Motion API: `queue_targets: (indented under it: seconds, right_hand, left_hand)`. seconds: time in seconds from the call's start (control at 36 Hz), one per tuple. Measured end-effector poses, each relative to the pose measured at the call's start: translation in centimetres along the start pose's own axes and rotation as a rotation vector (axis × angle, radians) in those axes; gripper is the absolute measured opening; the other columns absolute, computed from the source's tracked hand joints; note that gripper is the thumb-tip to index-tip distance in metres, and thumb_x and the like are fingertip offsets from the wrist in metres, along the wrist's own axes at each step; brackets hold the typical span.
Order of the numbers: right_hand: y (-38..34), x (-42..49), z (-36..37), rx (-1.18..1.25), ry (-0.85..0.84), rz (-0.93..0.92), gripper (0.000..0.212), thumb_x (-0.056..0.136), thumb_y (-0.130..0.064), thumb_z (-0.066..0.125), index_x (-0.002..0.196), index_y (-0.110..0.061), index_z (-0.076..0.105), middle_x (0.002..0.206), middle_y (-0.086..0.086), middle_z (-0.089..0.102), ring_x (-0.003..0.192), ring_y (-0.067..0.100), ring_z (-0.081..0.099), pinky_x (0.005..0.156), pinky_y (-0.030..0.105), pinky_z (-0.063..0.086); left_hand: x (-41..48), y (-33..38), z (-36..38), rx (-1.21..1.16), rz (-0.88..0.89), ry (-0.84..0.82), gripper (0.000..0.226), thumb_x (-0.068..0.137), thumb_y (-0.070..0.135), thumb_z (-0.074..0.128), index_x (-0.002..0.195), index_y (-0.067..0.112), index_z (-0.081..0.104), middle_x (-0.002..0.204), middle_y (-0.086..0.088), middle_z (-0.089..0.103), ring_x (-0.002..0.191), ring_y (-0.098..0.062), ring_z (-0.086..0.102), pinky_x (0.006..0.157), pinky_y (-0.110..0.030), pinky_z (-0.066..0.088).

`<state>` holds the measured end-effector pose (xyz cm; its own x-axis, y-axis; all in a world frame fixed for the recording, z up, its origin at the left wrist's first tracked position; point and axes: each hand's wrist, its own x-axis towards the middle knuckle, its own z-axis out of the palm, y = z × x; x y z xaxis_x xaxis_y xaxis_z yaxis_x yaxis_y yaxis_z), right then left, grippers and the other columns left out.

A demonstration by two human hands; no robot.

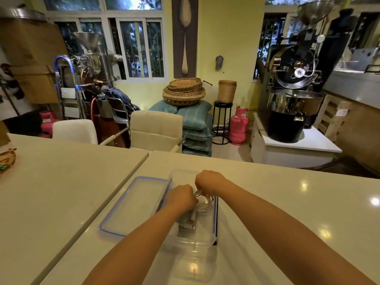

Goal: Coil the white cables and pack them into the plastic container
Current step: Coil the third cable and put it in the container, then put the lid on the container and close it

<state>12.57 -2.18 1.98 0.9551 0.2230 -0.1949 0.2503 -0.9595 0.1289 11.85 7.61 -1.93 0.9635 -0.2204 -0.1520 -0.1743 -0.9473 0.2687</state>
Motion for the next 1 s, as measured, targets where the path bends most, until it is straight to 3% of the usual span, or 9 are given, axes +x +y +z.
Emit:
queue_targets:
  seconds: [0.11, 0.22, 0.33, 0.5, 0.64, 0.78, 0.86, 1.0]
  right_hand:
    - [0.1, 0.3, 0.4, -0.068, 0.044, -0.003, 0.026, 0.081, -0.006, 0.061, 0.107, -0.003, 0.065, 0.112, 0.016, 0.064, 0.08, 0.024, 0.051, 0.079, 0.034, 0.05]
    - [0.0, 0.4, 0.6, -0.15, 0.011, -0.019, 0.031, 0.081, -0.013, 0.065, 0.112, -0.006, 0.061, 0.114, 0.014, 0.064, 0.102, 0.028, 0.061, 0.083, 0.033, 0.047]
    - [-0.1, 0.4, 0.5, -0.168, -0.037, -0.037, 0.037, 0.08, -0.018, 0.068, 0.114, -0.005, 0.058, 0.116, 0.013, 0.063, 0.106, 0.028, 0.059, 0.085, 0.034, 0.046]
    - [-0.3, -0.1, 0.0, -0.143, -0.076, -0.032, 0.039, 0.08, -0.019, 0.068, 0.114, -0.001, 0.058, 0.115, 0.016, 0.064, 0.085, 0.025, 0.053, 0.08, 0.035, 0.047]
    - [-0.2, -0.2, 0.1, -0.139, -0.072, -0.04, 0.047, 0.079, -0.02, 0.069, 0.122, -0.005, 0.054, 0.118, 0.014, 0.062, 0.106, 0.029, 0.059, 0.083, 0.034, 0.048]
    - [-0.3, -0.7, -0.2, -0.125, -0.082, -0.038, 0.041, 0.08, -0.02, 0.068, 0.116, -0.003, 0.058, 0.098, 0.013, 0.061, 0.083, 0.024, 0.051, 0.074, 0.032, 0.044]
    - [-0.4, -0.9, -0.4, -0.124, -0.081, -0.037, 0.038, 0.081, -0.02, 0.066, 0.114, -0.002, 0.059, 0.081, 0.008, 0.051, 0.081, 0.022, 0.047, 0.07, 0.031, 0.042]
    - [-0.5, -1.2, -0.5, -0.117, -0.071, -0.041, 0.037, 0.082, -0.02, 0.065, 0.113, -0.001, 0.06, 0.086, 0.008, 0.05, 0.079, 0.022, 0.048, 0.068, 0.029, 0.039]
  left_hand:
    - [0.0, 0.1, 0.8, -0.037, -0.024, 0.039, 0.037, 0.092, 0.028, 0.049, 0.123, 0.008, 0.051, 0.123, -0.011, 0.06, 0.11, -0.025, 0.058, 0.09, -0.031, 0.046]
    - [-0.1, 0.0, 0.9, -0.104, -0.008, 0.05, 0.045, 0.09, 0.027, 0.053, 0.128, 0.006, 0.037, 0.124, -0.014, 0.058, 0.111, -0.028, 0.058, 0.087, -0.034, 0.048]
    - [-0.3, -0.2, 0.7, -0.106, 0.017, 0.046, 0.045, 0.09, 0.026, 0.053, 0.127, 0.006, 0.037, 0.123, -0.014, 0.058, 0.11, -0.028, 0.058, 0.086, -0.034, 0.048]
    - [-0.5, -0.2, 0.7, -0.05, 0.052, 0.05, 0.048, 0.092, 0.029, 0.049, 0.13, 0.007, 0.033, 0.121, -0.014, 0.06, 0.109, -0.027, 0.059, 0.088, -0.036, 0.049]
    - [-0.5, -0.2, 0.6, -0.056, 0.055, 0.045, 0.045, 0.092, 0.027, 0.049, 0.128, 0.007, 0.032, 0.119, -0.015, 0.06, 0.107, -0.027, 0.06, 0.086, -0.035, 0.05]
    - [-0.4, -0.1, 0.4, -0.072, 0.05, 0.015, 0.044, 0.092, 0.024, 0.049, 0.128, 0.007, 0.032, 0.118, -0.016, 0.06, 0.105, -0.028, 0.06, 0.087, -0.035, 0.05]
    - [-0.3, 0.0, 0.2, -0.055, 0.041, -0.016, 0.044, 0.092, 0.022, 0.048, 0.13, 0.006, 0.03, 0.118, -0.017, 0.059, 0.105, -0.028, 0.06, 0.086, -0.035, 0.05]
    - [-0.4, 0.1, -0.2, -0.024, 0.04, -0.049, 0.043, 0.094, 0.015, 0.041, 0.133, 0.004, 0.027, 0.125, -0.018, 0.056, 0.11, -0.029, 0.058, 0.09, -0.035, 0.048]
